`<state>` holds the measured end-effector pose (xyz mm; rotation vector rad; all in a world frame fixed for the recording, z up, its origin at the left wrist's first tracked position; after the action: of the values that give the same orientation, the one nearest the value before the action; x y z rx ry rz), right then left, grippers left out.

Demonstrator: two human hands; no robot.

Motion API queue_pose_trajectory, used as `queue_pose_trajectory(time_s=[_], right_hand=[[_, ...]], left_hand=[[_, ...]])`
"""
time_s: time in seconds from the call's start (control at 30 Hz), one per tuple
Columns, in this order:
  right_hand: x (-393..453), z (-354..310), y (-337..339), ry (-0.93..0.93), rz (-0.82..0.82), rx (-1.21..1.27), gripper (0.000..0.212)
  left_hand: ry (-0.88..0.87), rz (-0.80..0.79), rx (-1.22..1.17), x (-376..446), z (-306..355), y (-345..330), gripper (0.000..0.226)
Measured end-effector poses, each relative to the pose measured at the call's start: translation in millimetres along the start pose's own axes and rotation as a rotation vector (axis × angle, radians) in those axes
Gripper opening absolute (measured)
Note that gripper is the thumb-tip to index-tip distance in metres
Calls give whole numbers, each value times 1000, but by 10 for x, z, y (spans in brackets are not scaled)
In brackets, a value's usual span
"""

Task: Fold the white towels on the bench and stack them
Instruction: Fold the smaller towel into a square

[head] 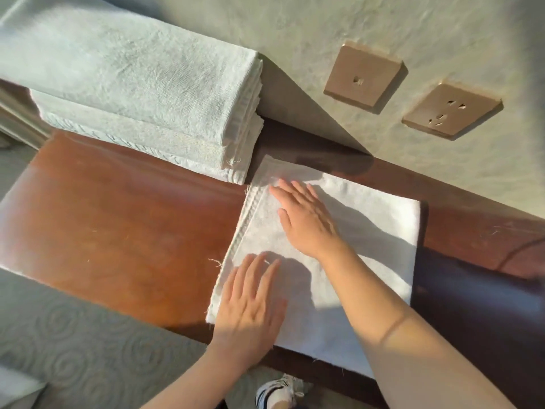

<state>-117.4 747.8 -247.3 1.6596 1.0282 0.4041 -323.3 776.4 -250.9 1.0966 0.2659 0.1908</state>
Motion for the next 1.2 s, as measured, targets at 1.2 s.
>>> queue_pose_trajectory(time_s=[1.2], right_hand=[[-1161, 1345, 437, -805, 415, -54, 40]], left_hand=[[-171, 116, 21, 2226, -36, 569, 22]])
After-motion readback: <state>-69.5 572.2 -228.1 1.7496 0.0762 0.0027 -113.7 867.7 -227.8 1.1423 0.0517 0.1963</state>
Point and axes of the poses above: each hand's wrist, its own x-axis towards the middle knuckle, its own y-axis out of the back of the hand, z = x × y, the point moved 3 cm from there along x, towards the middle knuckle
